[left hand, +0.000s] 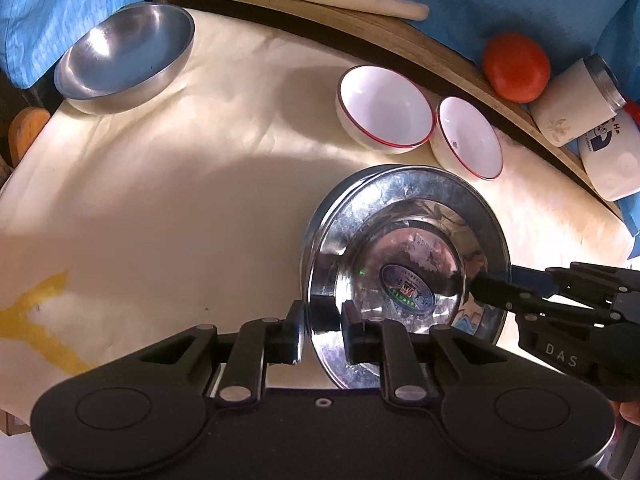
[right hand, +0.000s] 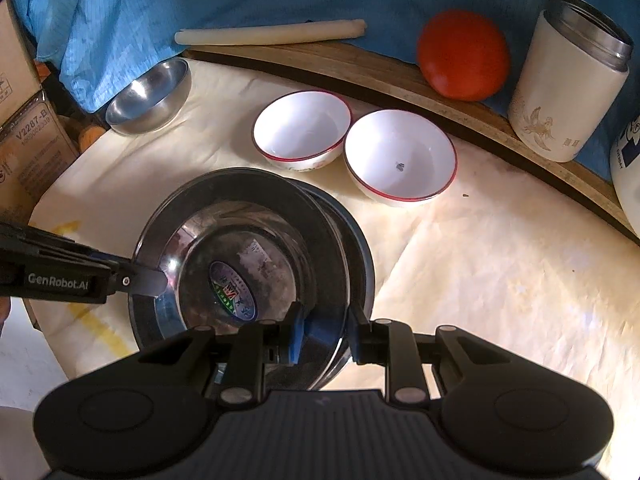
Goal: Organize plates and bowls
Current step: 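Lower the logo plate onto the stacked large plates and open both tools, then move the left tool toward the steel mixing bowl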
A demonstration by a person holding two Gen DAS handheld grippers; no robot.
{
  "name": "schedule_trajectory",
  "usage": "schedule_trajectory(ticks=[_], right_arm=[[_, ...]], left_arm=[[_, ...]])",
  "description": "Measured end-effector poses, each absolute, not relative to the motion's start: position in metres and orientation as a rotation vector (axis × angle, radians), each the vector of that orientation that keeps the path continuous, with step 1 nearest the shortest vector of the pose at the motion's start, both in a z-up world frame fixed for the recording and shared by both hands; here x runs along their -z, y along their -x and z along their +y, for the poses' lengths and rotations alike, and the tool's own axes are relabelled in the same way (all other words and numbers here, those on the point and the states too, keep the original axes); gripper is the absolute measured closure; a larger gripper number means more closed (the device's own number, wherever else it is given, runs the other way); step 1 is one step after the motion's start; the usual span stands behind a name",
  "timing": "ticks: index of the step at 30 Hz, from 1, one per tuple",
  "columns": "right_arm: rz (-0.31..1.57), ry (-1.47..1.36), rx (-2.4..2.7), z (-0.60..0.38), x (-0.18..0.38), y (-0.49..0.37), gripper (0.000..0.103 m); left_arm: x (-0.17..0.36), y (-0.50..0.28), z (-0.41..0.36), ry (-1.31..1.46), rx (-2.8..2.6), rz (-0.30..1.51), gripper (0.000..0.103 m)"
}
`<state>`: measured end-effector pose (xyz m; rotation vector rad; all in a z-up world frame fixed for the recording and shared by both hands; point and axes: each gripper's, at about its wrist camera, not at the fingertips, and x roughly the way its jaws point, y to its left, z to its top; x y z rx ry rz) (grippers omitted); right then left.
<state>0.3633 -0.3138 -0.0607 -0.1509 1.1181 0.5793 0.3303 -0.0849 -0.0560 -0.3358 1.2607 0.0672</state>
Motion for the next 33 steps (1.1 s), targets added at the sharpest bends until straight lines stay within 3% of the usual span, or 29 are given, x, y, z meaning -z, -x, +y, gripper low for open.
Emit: schedule_trajectory(ticks=[14, 28, 33], right_arm=[[1.104, 0.120, -0.551, -0.313, 0.062, -0.360, 0.073], [1.072, 0.089, -0.533, -0.314, 0.057, -0.355, 0.063], [1.045, 0.085, -0.519, -0.314, 0.054, -0.353, 0.054]], left_arm=[[0.056, -0.330, -0.089, 0.298, -0.060, 1.250, 0.083], [0.058, -0.327, -0.085, 0.331, -0.055, 1.228, 0.081], [0.053, -0.324, -0.078, 0.350, -0.070, 1.193, 0.064]])
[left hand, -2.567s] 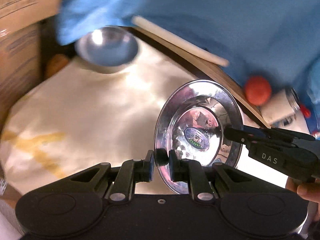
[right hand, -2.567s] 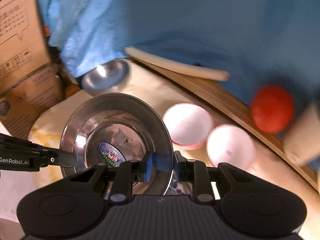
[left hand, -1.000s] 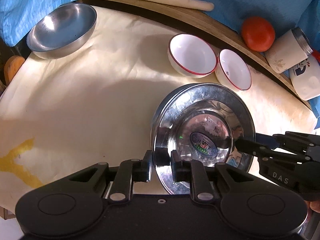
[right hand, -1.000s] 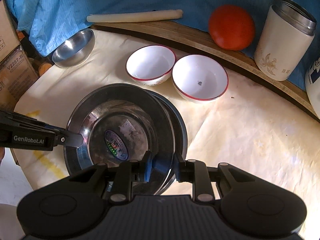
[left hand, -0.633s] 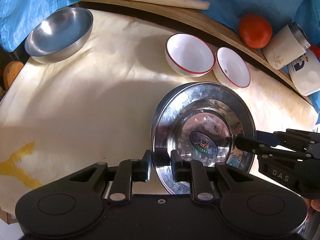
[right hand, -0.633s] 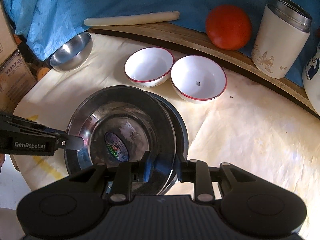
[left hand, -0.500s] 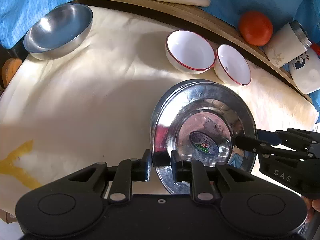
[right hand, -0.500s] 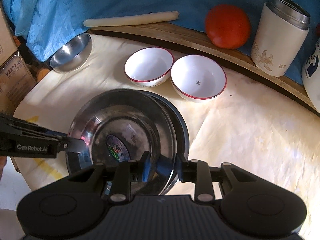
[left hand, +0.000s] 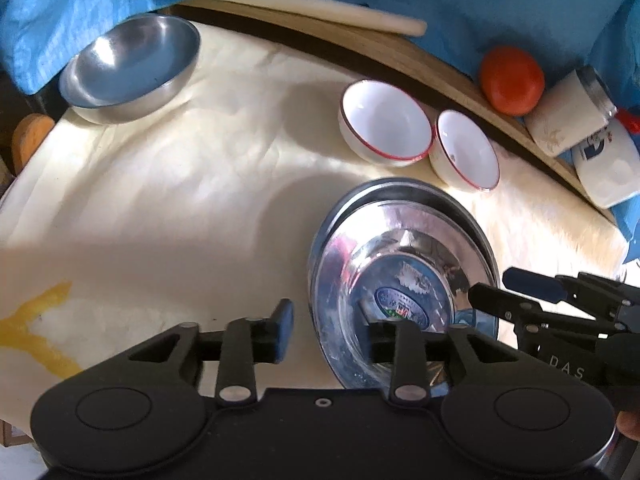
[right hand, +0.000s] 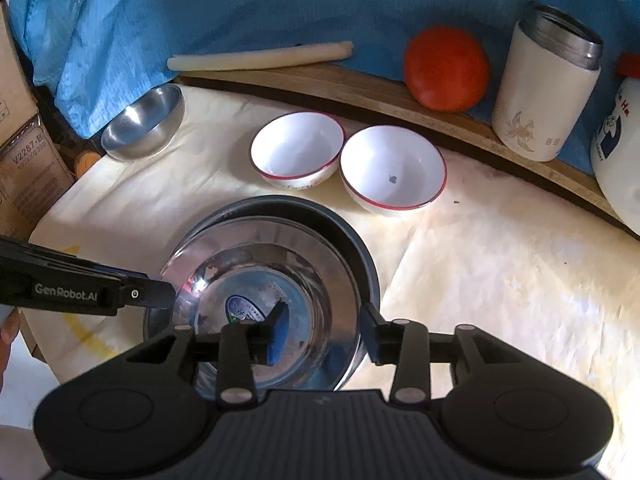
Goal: Organize plates and bowls
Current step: 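Move the left tool toward the steel mixing bowl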
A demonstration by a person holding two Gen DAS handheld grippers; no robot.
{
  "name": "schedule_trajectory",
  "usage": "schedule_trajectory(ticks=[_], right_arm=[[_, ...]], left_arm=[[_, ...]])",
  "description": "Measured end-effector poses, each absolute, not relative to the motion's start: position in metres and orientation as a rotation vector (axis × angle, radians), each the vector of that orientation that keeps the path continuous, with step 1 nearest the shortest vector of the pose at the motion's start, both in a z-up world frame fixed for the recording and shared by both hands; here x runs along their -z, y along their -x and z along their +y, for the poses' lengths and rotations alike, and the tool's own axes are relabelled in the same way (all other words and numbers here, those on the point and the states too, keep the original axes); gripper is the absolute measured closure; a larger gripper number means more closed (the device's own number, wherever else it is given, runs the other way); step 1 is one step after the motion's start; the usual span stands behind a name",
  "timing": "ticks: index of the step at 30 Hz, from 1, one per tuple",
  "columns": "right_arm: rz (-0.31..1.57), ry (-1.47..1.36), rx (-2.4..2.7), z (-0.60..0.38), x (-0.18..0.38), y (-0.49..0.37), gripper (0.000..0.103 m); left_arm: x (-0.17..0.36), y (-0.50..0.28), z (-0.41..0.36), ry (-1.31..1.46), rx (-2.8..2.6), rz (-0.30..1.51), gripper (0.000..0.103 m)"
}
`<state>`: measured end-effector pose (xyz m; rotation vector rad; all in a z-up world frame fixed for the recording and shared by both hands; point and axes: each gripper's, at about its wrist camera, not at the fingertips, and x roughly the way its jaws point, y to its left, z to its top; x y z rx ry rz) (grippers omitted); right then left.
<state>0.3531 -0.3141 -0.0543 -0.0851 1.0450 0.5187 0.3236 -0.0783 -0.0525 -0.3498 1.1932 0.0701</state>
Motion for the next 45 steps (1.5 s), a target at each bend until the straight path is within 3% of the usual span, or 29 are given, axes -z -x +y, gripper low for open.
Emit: schedule_trajectory(ticks=[4, 12, 18, 24, 45], right_arm=[[1.032, 0.077, -0.500, -0.316, 0.053, -0.349, 0.045], [0.948, 0.050, -0.506, -0.316, 0.041, -0.335, 0.015], [0.887, 0.036, -0.531, -0.305, 0.036, -0.334, 0.003], [0.811, 0.038, -0.589, -0.288, 0.028, -0.341, 0.000], [0.845, 0.048, -0.830, -0.221, 0.020, -0.441, 0.001]], left_arm=[[0.049, -0.319, -0.073, 0.359, -0.081, 1.167, 0.050], [0.041, -0.305, -0.053, 0.401, -0.142, 1.093, 0.028], [0.040, -0.296, -0.031, 0.440, -0.226, 1.039, 0.014], [0.042, -0.290, -0.014, 0.451, -0.328, 0.985, 0.005], [0.050, -0.291, 0.034, 0.827, -0.836, 0.756, 0.004]])
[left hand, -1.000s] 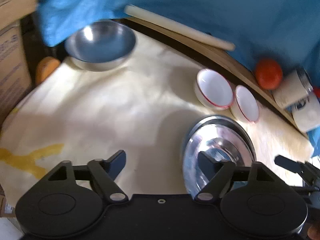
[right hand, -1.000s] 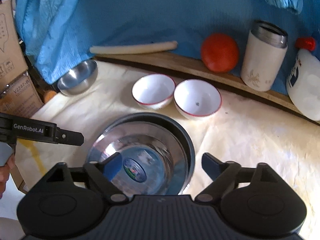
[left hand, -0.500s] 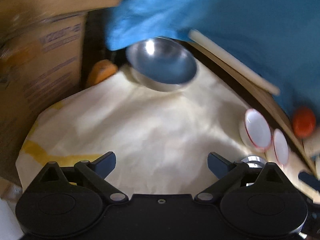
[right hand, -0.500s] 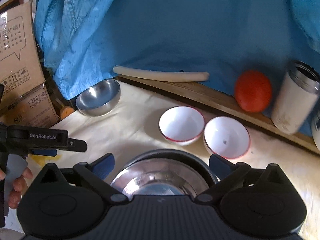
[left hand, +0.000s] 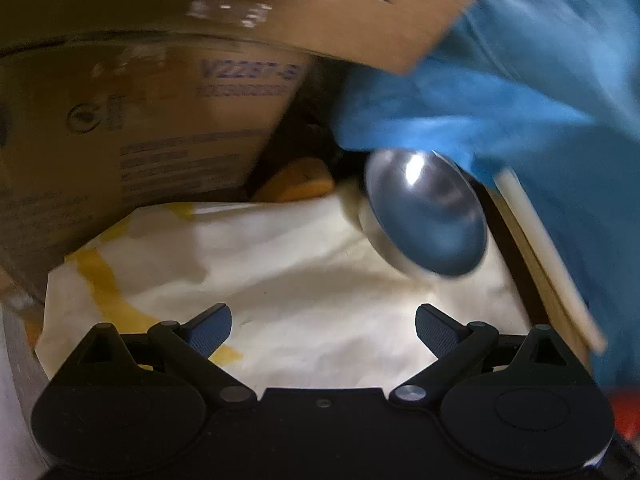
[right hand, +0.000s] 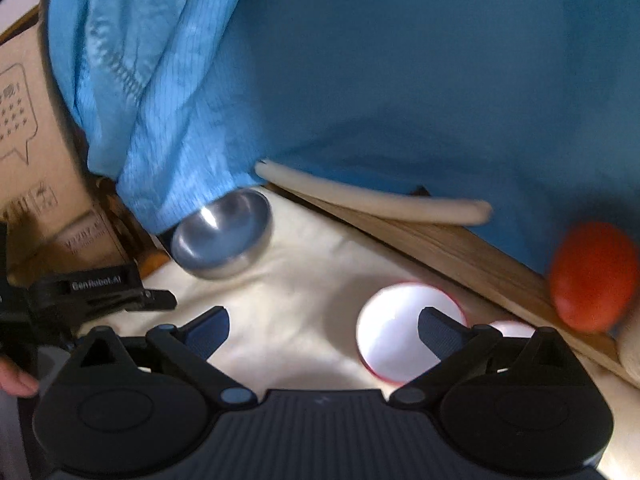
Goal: Organize plates and bowls
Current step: 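Move the left tool toward the steel mixing bowl, then close the left tool on the steel bowl rim while the right tool closes opposite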
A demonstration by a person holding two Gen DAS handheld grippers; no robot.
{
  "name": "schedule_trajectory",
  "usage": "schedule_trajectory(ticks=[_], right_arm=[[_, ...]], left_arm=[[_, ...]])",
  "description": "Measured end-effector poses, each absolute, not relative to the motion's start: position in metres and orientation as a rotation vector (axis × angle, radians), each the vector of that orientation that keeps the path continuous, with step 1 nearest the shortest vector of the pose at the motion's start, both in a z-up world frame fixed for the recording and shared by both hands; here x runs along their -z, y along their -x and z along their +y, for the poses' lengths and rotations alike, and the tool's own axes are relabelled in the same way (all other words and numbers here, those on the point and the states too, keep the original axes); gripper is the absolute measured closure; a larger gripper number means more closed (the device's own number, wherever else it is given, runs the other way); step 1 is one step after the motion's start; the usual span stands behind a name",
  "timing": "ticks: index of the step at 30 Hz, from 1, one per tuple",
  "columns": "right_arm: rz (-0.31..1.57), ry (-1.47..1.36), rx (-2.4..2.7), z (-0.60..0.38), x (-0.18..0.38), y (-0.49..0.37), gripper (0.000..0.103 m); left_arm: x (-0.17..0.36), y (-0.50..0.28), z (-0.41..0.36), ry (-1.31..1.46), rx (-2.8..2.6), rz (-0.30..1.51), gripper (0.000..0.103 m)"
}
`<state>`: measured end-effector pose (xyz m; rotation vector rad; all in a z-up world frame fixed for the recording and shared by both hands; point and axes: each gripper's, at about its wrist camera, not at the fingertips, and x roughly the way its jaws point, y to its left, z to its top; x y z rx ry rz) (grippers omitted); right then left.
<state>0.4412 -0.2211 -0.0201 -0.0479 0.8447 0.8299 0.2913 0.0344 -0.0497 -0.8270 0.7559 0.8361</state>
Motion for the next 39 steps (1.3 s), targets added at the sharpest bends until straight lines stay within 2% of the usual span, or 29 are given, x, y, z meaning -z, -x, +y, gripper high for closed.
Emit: schedule_trajectory(ticks=[5, 16, 20, 23, 29, 31, 33, 35, 37, 39], right_arm=[[0.882, 0.035, -0.886, -0.193, 0.028, -0.463, 0.005], [0.973, -0.005, -0.928, -0.150, 0.053, -0.502, 0.009], [1.010, -0.036, -0.933, -0.137, 0.062, -0.509, 0.016], [1.023, -0.049, -0.932, -0.127, 0.067, -0.512, 0.020], [1.056, -0.070, -0.930, -0.109, 0.078, -0.520, 0.038], [1.064, -0.071, -0.927, -0.106, 0.082, -0.522, 0.045], [1.078, -0.071, -0.922, -0.103, 0.085, -0.523, 0.054], [1.086, -0.077, -0.921, -0.101, 0.089, -0.523, 0.056], [1.095, -0.088, -0.918, -0.100, 0.091, -0.523, 0.058], [1.098, -0.101, -0.925, -0.100, 0.092, -0.522, 0.066]], left_arm=[[0.054, -0.292, 0.034, 0.921, -0.892, 0.653, 0.004], [0.071, -0.314, 0.043, 0.987, -0.983, 0.577, 0.004], [0.072, -0.318, 0.049, 1.009, -0.984, 0.556, 0.004], [0.073, -0.321, 0.053, 1.019, -0.969, 0.542, 0.009], [0.077, -0.323, 0.055, 1.030, -0.935, 0.540, 0.030], [0.079, -0.325, 0.057, 1.033, -0.925, 0.541, 0.044], [0.080, -0.325, 0.059, 1.042, -0.913, 0.541, 0.052], [0.079, -0.323, 0.060, 1.046, -0.898, 0.534, 0.057], [0.079, -0.325, 0.060, 1.045, -0.879, 0.531, 0.067], [0.078, -0.327, 0.060, 1.034, -0.861, 0.529, 0.075]])
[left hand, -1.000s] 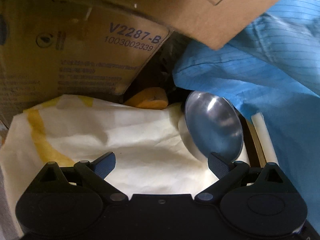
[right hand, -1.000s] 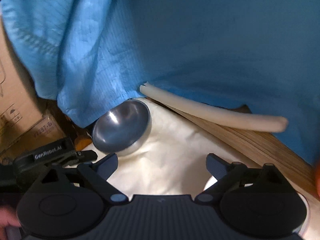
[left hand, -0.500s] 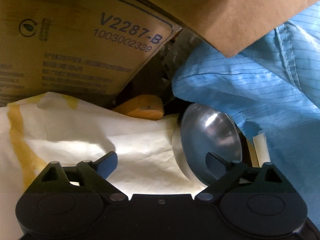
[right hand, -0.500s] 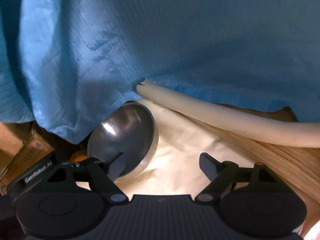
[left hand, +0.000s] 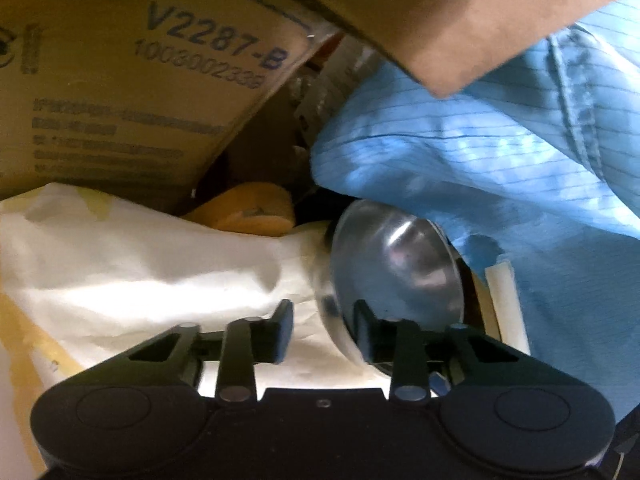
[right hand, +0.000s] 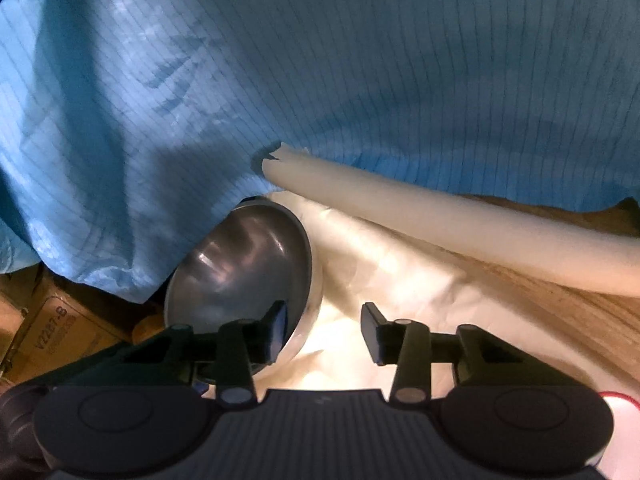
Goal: Organize plates and bowls
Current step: 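Close the left tool on the steel bowl rim while the right tool closes opposite, then lift the steel bowl with both tools, set it beside the plate stack, open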
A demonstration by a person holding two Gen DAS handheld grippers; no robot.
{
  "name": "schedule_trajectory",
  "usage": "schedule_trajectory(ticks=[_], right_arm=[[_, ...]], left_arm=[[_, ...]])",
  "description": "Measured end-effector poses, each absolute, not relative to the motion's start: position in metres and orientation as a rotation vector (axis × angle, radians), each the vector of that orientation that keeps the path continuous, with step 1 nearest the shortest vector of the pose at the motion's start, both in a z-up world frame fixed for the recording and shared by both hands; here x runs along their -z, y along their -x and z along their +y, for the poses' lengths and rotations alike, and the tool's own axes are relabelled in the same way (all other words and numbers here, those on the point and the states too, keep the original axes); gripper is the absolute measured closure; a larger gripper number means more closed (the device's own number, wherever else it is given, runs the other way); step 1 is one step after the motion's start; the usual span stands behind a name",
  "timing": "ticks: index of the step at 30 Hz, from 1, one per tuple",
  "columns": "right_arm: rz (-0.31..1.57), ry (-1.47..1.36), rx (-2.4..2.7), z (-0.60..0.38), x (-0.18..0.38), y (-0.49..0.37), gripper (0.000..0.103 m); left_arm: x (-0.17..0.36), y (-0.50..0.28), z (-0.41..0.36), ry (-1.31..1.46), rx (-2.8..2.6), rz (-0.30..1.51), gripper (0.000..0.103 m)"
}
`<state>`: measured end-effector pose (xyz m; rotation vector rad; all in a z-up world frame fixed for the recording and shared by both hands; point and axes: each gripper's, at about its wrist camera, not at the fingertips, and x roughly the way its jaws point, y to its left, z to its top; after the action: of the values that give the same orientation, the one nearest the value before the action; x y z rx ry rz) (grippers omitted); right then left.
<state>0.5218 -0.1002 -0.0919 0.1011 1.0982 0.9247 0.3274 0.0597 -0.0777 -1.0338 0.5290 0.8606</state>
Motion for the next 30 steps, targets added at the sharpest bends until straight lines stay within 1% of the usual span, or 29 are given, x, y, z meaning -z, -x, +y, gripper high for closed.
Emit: schedule_trajectory(ticks=[1, 2, 5, 14, 23, 30], right_arm=[[1.098, -0.101, -0.925, -0.098, 0.093, -0.520, 0.068], [1.097, -0.099, -0.922, -0.095, 0.094, -0.521, 0.070], [1.095, -0.083, -0.917, -0.093, 0.094, -0.513, 0.085], [1.105, -0.052, -0.867, -0.115, 0.089, -0.480, 0.085], [1.163, -0.097, -0.792, -0.162, 0.086, -0.426, 0.085], [1.219, -0.160, -0.759, -0.173, 0.087, -0.388, 0.084]], left_arm=[[0.077, -0.329, 0.059, 1.029, -0.850, 0.530, 0.081], [0.077, -0.331, 0.059, 1.020, -0.839, 0.532, 0.082], [0.076, -0.331, 0.058, 1.012, -0.825, 0.534, 0.085], [0.072, -0.311, 0.041, 1.001, -0.726, 0.613, 0.085], [0.065, -0.276, 0.013, 0.950, -0.575, 0.753, 0.085], [0.056, -0.239, 0.006, 0.924, -0.511, 0.864, 0.085]])
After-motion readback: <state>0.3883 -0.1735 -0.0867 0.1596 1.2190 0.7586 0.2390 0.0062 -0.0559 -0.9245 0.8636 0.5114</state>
